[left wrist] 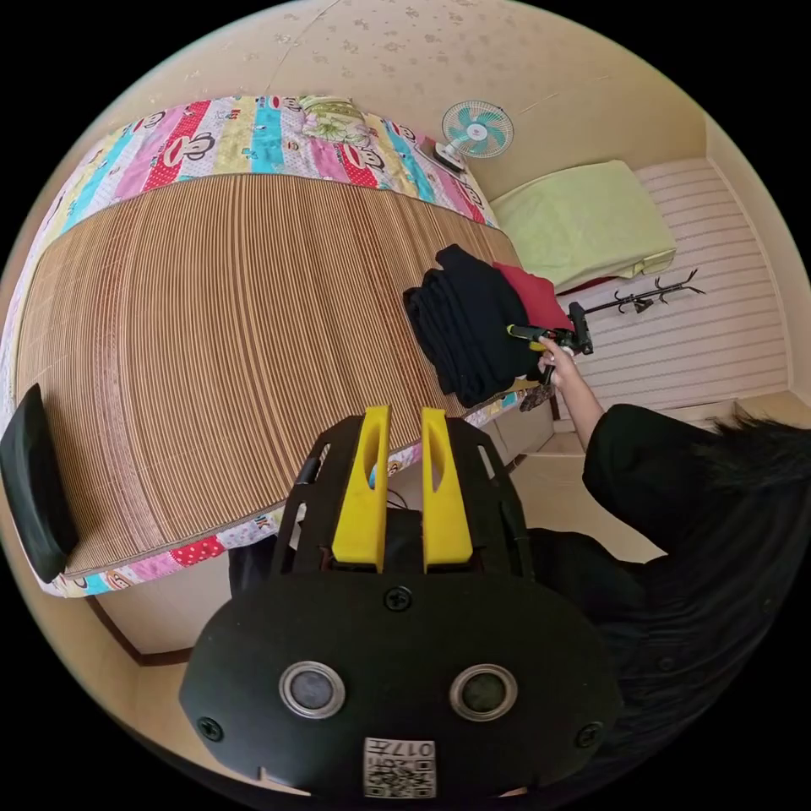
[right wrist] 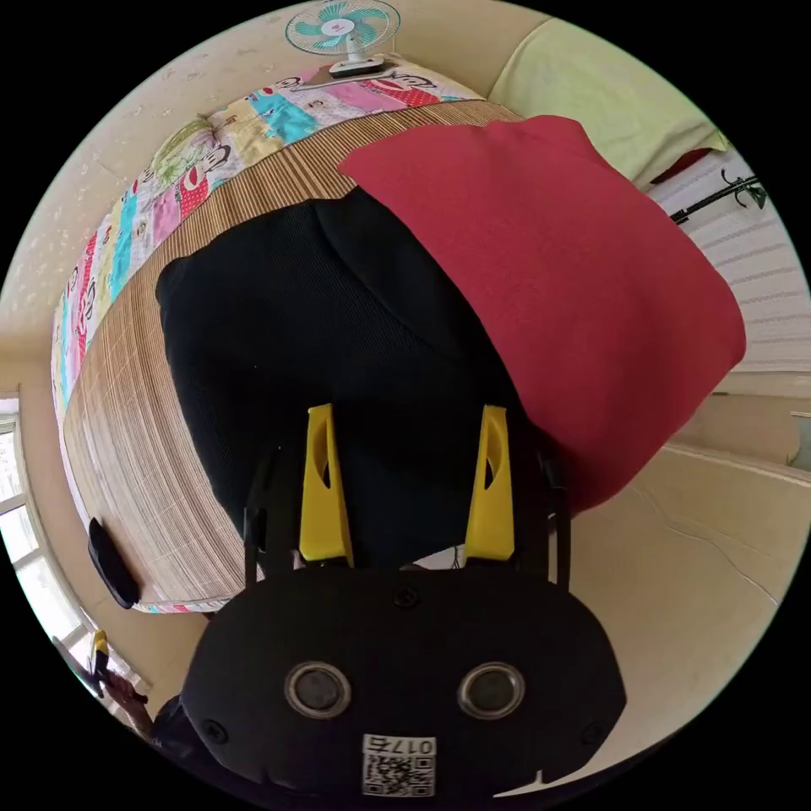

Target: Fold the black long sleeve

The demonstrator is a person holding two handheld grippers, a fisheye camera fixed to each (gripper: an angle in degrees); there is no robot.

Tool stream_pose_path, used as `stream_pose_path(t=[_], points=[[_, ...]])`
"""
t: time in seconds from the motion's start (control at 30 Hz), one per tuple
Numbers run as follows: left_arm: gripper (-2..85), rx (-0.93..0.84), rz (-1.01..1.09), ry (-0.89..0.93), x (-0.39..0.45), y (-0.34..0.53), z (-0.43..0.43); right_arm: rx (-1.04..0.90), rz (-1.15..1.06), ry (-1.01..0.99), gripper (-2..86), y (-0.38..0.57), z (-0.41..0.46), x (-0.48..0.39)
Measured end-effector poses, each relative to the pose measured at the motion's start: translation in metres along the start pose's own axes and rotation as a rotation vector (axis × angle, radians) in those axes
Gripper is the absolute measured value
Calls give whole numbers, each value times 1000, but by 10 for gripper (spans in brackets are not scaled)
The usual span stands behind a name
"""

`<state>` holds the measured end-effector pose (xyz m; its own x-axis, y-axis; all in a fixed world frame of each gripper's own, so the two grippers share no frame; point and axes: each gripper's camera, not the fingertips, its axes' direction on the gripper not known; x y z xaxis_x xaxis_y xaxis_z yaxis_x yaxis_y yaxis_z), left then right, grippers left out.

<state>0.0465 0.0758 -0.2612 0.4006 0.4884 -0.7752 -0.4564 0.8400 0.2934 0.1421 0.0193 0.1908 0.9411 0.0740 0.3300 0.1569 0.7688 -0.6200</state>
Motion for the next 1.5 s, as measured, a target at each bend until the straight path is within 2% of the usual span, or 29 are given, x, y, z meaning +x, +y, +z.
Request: stream_pose_path(t=[0.13,0.2,0.23,0.33,0.4,0.53,0.6,0.63,0.7,0.73,0.8,0.87,0.9,0.93,0.97,1.0,1.03,1.07,1.1,1.13,1.2,1.27,1.3,1.37,1.43,1.5], points=[[65,-1,21,-16,2,-4,5,3,67,40,174,22,-1,-26],[65,11,48,-18,5,-6,3,58,123,-86,88,49,-15,-38],[65,19,53,-13,6,-6,1,71,142,-110,72,57,-20,-39],[69,86,71,36,5,-9,-14,207,86,-481,63,109,-70,-42],[97,139,88,125,5,-15,-32,345,-77,-863,61,164,-121,-53],[147,187,140,267,14,-27,-58,388,-343,-924,62,252,-183,-115],[181,237,107,424,10,-36,-72,414,-510,-1152,64,311,-210,-140],[192,241,89,475,7,-39,-72,422,-559,-1209,64,325,-216,-147],[230,223,13,712,-11,-52,-63,402,-826,-1389,69,380,-232,-186],[238,210,-13,765,-16,-55,-58,379,-904,-1413,69,392,-234,-200],[228,166,-93,953,-36,-61,-34,258,-1155,-1436,72,446,-232,-259],[184,116,-99,923,-44,-53,-21,236,-1126,-1435,73,476,-226,-287],[132,125,-31,869,-44,-42,-23,201,-1149,-1426,74,492,-223,-301],[115,137,14,877,-43,-36,-27,191,-1186,-1397,74,502,-225,-306],[80,191,133,978,-43,-24,-37,218,-1285,-1318,75,526,-234,-311],[76,279,259,1130,-43,-12,-54,314,-1324,-1234,78,550,-245,-307],[73,323,325,1198,-43,-7,-65,367,-1315,-1205,77,560,-250,-303],[73,385,451,1286,-41,-1,-88,441,-1271,-1196,76,572,-256,-292],[73,395,582,1310,-35,4,-112,477,-1216,-1275,64,574,-261,-274],[73,388,655,1308,-30,7,-125,499,-1179,-1326,58,573,-263,-262],[73,359,960,1274,-1,31,-170,636,-1007,-1492,63,563,-265,-212],[75,326,1156,1268,24,53,-189,717,-907,-1474,77,557,-269,-188],[78,321,1226,1254,39,66,-195,748,-908,-1395,89,558,-277,-186],[79,302,1268,1240,60,80,-191,751,-961,-1282,114,563,-288,-202],[79,266,1293,1184,80,91,-177,683,-1055,-1292,132,566,-295,-233],[79,182,1315,1096,105,104,-150,457,-1155,-1339,134,557,-279,-289]])
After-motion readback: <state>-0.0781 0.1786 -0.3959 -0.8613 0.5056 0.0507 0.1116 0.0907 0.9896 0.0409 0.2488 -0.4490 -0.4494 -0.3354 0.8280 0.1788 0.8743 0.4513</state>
